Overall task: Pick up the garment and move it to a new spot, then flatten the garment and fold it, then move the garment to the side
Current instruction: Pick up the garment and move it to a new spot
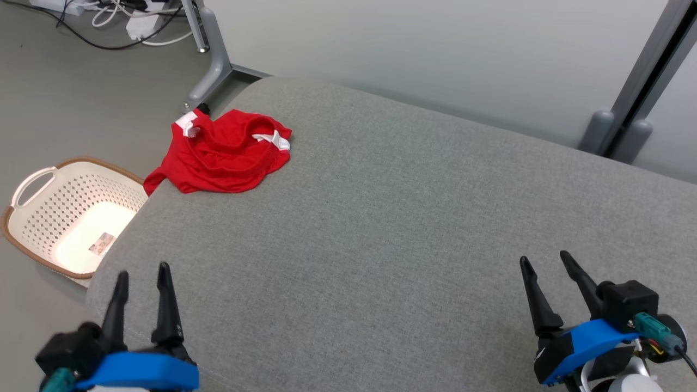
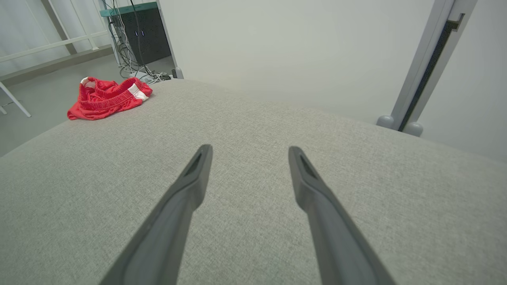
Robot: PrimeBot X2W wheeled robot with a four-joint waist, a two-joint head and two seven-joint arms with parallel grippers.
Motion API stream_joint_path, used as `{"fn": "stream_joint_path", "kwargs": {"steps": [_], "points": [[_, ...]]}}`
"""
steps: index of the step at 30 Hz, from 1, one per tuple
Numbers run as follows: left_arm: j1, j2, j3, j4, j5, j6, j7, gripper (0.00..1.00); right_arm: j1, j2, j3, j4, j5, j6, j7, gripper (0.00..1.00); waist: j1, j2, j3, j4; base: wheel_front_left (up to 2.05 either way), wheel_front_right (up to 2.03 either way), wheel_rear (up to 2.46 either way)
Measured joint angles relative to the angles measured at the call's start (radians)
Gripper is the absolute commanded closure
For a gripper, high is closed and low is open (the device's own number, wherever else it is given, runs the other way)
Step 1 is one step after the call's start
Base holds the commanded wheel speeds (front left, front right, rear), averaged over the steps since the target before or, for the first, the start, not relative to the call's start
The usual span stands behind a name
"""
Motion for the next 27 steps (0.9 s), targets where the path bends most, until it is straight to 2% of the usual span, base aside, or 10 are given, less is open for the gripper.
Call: {"fn": "stream_joint_path", "kwargs": {"steps": [4, 9, 17, 23, 27], "points": [[-0.077, 0.030, 0.028, -0.024, -0.013, -0.002, 0.028, 0.00, -0.004, -0.003, -0.003, -0.030, -0.009, 0.000, -0.002, 0.00, 0.0000, 0.0000, 0.032, -0.008, 0.00, 0.00, 0.00], [-0.220, 0.088, 0.079, -0.021, -0.058, 0.016, 0.150, 0.00, -0.031, -0.018, 0.008, -0.080, -0.016, 0.000, 0.008, 0.00, 0.0000, 0.0000, 0.108, -0.048, 0.00, 0.00, 0.00], [-0.463, 0.200, 0.160, 0.127, -0.151, -0.002, 0.331, 0.00, -0.134, -0.078, 0.063, -0.234, -0.036, 0.000, 0.032, 0.00, 0.0003, 0.0000, 0.323, -0.174, 0.00, 0.00, 0.00], [-0.570, 0.242, 0.222, 0.244, -0.243, -0.031, 0.400, 0.00, -0.193, -0.100, 0.077, -0.316, -0.046, 0.000, 0.007, 0.00, 0.0004, 0.0000, 0.474, -0.264, 0.00, 0.00, 0.00], [-0.597, 0.270, 0.246, 0.317, -0.269, -0.023, 0.443, 0.00, -0.217, -0.103, 0.092, -0.338, -0.047, 0.000, -0.005, 0.00, 0.0003, 0.0000, 0.542, -0.317, 0.00, 0.00, 0.00]]}}
